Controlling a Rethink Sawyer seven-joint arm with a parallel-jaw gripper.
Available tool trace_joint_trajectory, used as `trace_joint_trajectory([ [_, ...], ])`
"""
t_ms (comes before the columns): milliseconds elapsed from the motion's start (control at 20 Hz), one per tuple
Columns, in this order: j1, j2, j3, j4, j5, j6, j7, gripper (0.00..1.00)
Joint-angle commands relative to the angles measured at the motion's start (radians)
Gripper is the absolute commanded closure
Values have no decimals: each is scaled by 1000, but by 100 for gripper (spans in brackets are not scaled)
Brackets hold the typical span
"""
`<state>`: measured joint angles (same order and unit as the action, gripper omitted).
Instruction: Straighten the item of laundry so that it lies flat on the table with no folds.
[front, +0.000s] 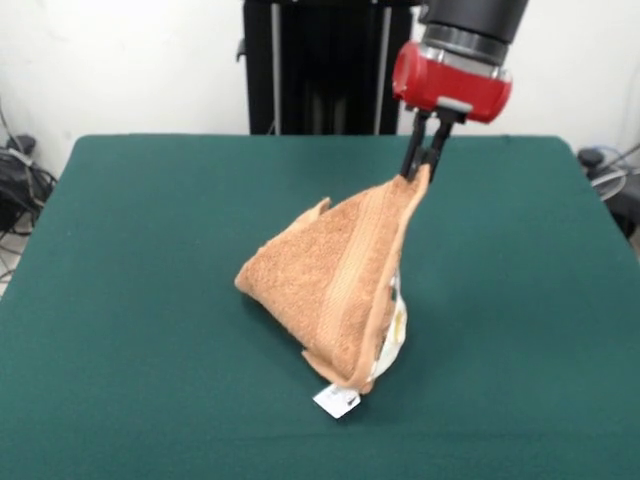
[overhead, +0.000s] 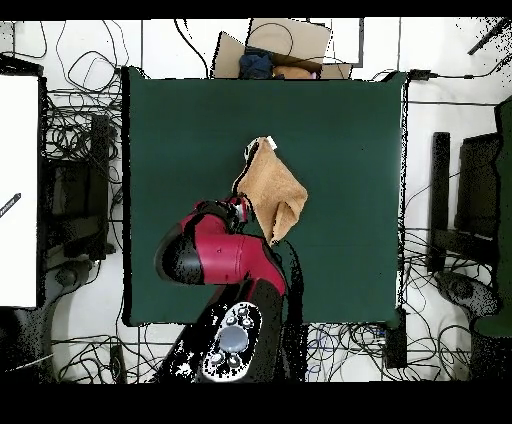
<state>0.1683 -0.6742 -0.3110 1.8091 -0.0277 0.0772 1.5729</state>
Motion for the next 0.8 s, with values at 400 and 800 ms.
trace_joint_trajectory([
  [400,88,-104,14,114,52,234,212,100],
  [800,110,-120,-1,133,66,250,235,100],
])
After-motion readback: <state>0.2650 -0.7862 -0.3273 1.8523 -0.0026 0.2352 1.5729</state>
